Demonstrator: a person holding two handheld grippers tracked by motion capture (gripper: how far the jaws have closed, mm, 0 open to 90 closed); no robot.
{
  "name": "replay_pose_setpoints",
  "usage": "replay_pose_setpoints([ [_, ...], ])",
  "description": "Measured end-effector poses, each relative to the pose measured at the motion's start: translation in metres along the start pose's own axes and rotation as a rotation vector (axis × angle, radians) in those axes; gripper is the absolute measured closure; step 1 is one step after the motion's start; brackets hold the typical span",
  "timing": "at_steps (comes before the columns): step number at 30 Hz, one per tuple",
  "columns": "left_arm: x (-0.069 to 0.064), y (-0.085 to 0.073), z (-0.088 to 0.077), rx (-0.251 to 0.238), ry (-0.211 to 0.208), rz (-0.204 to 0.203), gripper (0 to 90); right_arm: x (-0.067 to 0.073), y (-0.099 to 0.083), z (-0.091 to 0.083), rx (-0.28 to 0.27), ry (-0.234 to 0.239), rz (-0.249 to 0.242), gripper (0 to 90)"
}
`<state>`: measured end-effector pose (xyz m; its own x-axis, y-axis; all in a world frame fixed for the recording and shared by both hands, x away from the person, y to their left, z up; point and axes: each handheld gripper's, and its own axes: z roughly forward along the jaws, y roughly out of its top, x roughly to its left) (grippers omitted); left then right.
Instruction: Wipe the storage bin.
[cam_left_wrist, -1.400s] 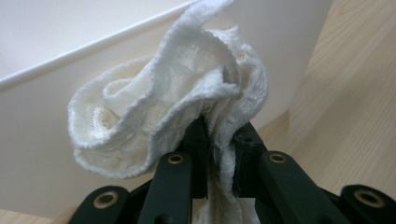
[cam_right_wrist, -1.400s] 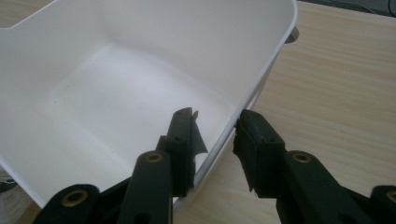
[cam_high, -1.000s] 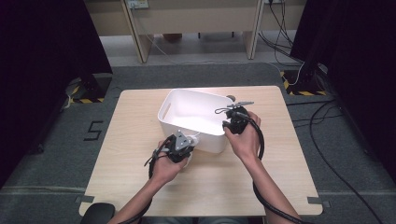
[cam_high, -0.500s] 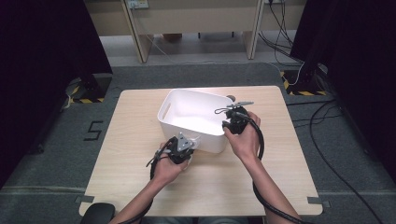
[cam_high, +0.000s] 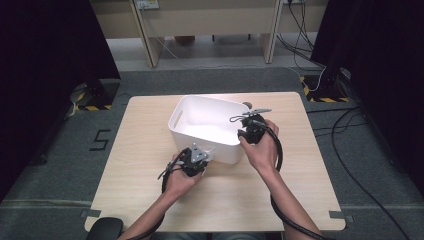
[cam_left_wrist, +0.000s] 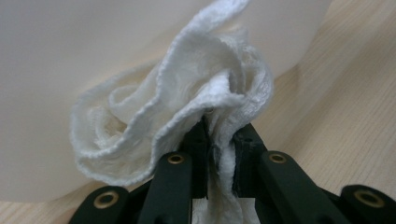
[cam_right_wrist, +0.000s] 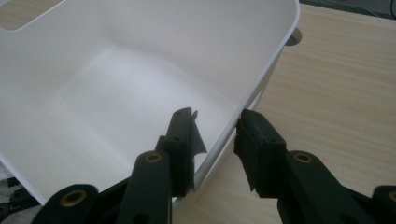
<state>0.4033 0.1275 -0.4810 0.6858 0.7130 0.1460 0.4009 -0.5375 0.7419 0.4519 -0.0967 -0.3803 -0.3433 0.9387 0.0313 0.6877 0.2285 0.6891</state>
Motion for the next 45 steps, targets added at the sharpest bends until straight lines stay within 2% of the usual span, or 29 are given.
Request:
replay_pose_setpoints([
  [23, -0.008, 0.004, 0.003, 0.005, -0.026, 0.002, 79.0, 0.0, 0.0, 0.0, -0.001, 0.003, -0.001, 66.2],
  [45, -0.009, 0.014, -0.01, -0.055, -0.026, -0.01, 79.0, -0.001, 0.0, 0.0, -0.001, 0.006, 0.001, 66.3],
])
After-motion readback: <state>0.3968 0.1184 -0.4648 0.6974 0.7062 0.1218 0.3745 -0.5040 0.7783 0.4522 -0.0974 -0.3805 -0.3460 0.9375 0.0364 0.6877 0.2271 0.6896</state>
